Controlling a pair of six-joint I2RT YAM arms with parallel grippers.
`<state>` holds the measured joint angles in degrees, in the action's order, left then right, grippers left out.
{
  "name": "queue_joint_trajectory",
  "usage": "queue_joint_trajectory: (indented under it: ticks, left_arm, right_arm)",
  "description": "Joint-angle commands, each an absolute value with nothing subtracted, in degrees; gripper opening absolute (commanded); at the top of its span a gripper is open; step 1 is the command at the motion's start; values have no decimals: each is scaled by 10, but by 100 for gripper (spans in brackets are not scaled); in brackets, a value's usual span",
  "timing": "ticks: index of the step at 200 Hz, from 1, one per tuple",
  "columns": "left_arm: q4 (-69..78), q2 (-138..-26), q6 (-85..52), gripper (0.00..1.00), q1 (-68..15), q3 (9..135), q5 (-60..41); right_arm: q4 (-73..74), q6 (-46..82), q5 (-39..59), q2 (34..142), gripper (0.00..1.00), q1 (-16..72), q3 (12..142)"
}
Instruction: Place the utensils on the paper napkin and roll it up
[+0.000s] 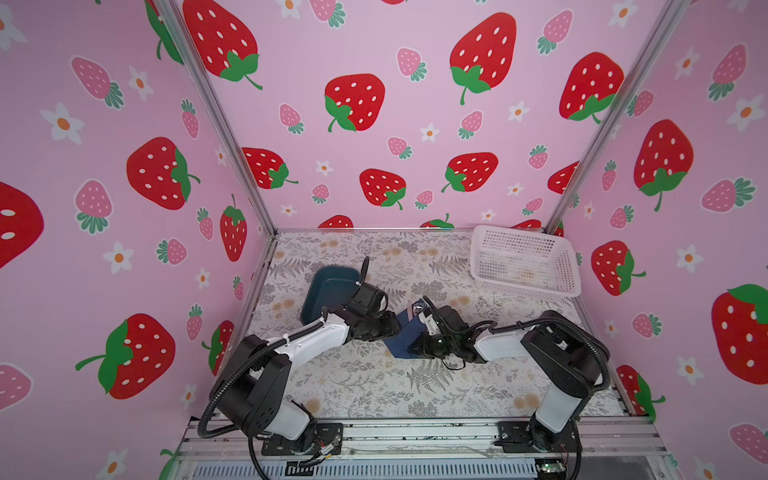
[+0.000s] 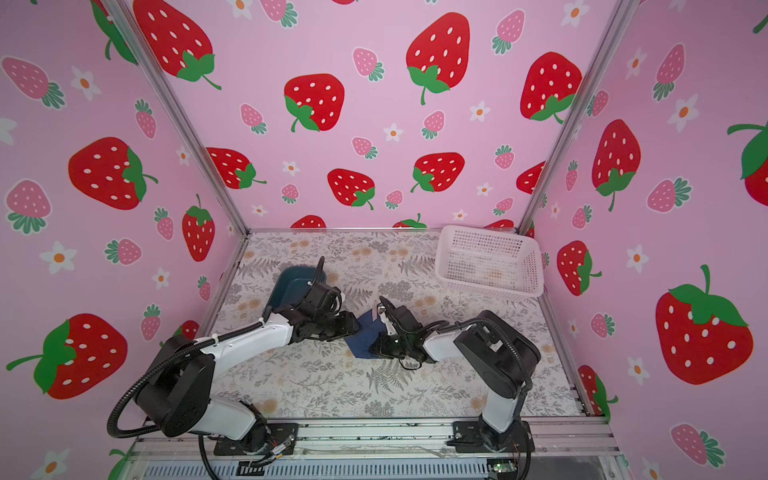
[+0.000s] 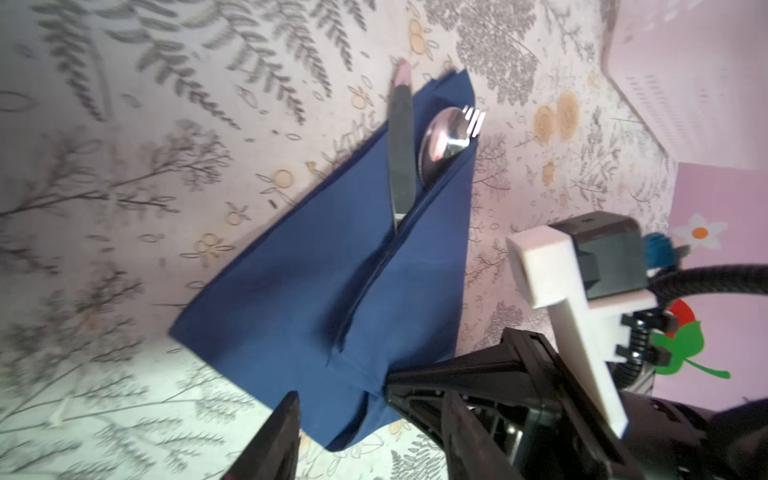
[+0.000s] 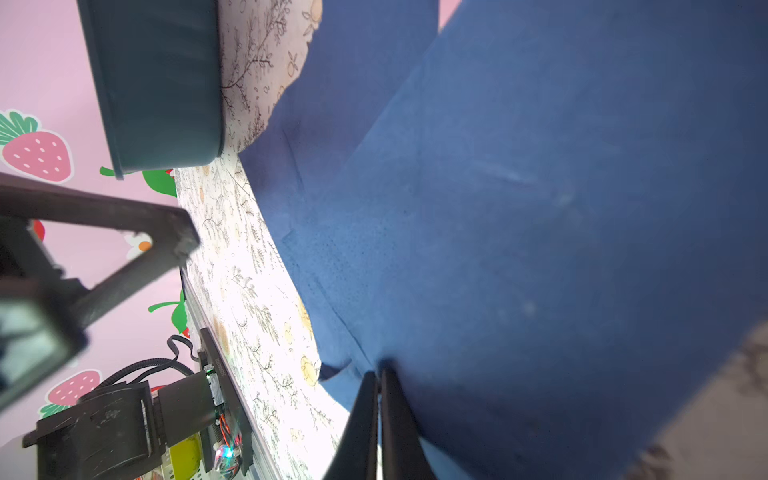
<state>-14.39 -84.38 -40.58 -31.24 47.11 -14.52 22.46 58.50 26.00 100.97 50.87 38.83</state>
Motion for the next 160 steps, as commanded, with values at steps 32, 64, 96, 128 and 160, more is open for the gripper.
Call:
queue_joint_trajectory:
  ticks: [32, 64, 96, 128, 160]
  left_arm:
    - [-178, -856, -402, 58, -273, 461, -125]
    - [-177, -885, -398, 55, -265, 479, -124]
    - [-175, -908, -395, 53, -263, 489, -123]
    - [-164, -919, -393, 51, -262, 489, -131]
    - [-147, -925, -395, 49, -262, 483, -141]
  right_arm:
    - [223, 591, 247, 1029, 9, 512, 375]
    - [229, 594, 247, 1027, 9, 512, 374]
    - [231, 595, 247, 1030, 9, 512, 374]
    - [233, 599, 251, 1034, 9, 511, 377]
    - [232, 602, 248, 1029, 9, 512, 377]
